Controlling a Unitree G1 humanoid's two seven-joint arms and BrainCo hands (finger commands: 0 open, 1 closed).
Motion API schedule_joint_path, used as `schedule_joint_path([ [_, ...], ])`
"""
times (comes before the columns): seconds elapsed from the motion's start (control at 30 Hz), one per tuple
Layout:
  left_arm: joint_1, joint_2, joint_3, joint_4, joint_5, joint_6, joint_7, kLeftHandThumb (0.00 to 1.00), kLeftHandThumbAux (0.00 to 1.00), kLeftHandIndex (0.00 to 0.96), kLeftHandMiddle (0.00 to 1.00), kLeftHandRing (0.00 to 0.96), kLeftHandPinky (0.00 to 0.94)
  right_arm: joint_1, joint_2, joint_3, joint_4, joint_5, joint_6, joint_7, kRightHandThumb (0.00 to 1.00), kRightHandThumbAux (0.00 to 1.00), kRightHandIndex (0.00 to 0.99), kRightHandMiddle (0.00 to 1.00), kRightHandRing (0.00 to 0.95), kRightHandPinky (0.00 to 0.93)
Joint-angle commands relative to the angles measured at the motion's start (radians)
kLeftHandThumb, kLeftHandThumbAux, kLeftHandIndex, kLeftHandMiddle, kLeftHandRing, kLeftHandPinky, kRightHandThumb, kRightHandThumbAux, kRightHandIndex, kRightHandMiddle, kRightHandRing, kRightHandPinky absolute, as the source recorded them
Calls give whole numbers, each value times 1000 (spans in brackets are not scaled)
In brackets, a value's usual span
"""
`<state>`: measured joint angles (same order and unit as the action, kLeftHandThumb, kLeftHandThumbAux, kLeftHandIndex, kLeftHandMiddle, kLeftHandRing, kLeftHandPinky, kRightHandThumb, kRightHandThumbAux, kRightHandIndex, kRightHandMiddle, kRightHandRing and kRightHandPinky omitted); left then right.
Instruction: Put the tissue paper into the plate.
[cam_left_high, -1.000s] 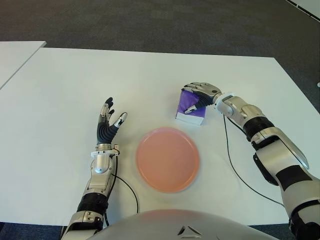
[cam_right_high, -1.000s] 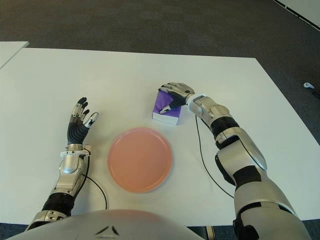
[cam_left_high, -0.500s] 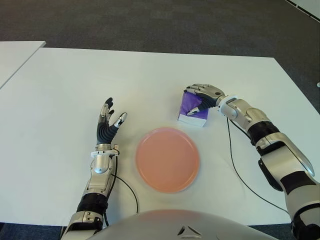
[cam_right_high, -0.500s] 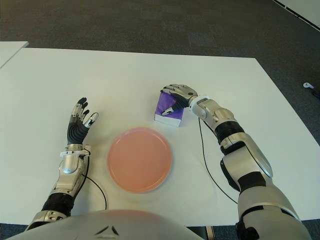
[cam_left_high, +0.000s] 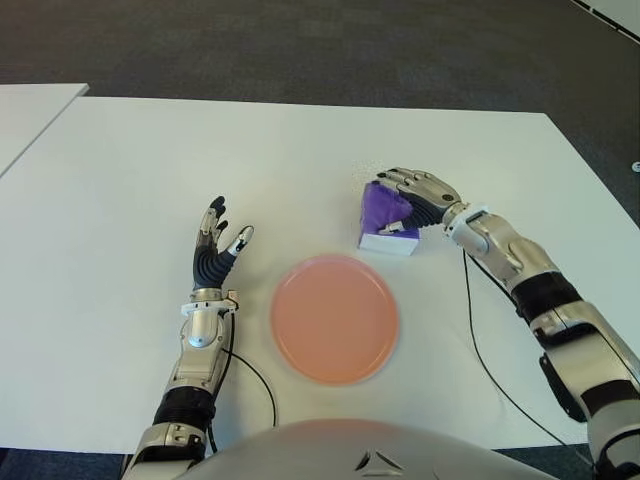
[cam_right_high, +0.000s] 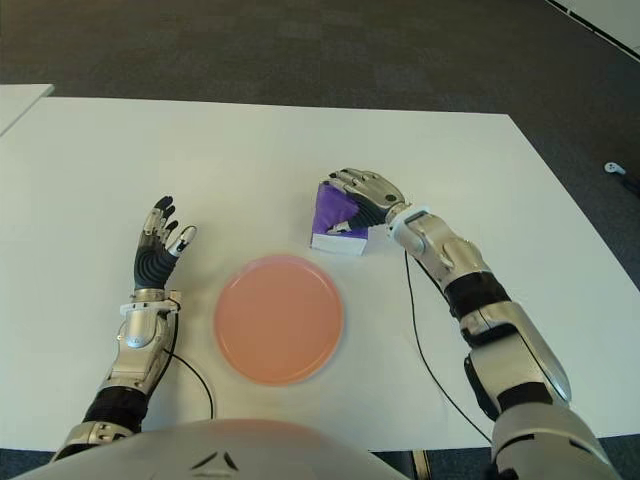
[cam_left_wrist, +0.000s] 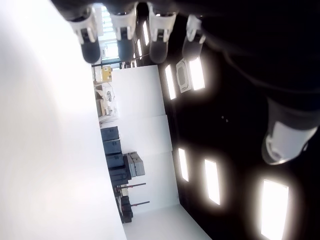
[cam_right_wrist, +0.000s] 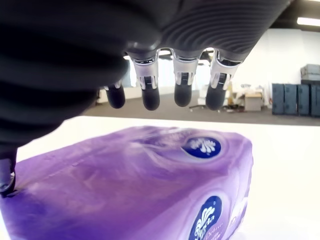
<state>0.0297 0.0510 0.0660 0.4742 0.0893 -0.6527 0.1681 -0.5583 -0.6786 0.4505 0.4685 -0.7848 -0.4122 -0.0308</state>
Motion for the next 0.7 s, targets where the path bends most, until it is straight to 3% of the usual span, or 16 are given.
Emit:
schedule_joint_path([
  [0.03,70,-6,-1,66,17,12,10,0,506,0,0,0,0,83,-35,-46,-134,-13,25,-5,218,421,0,0,0,0],
  [0.37,67,-7,-2,66,24,19,18,0,508,0,0,0,0,147,-34,-97,-254,-38,34,-27,224,418,0,0,0,0],
  [0.7,67,-11,-6,68,16,13,15,0,514,0,0,0,0,204,-40,-117,-347,-39,27,10,211,428,0,0,0,0],
])
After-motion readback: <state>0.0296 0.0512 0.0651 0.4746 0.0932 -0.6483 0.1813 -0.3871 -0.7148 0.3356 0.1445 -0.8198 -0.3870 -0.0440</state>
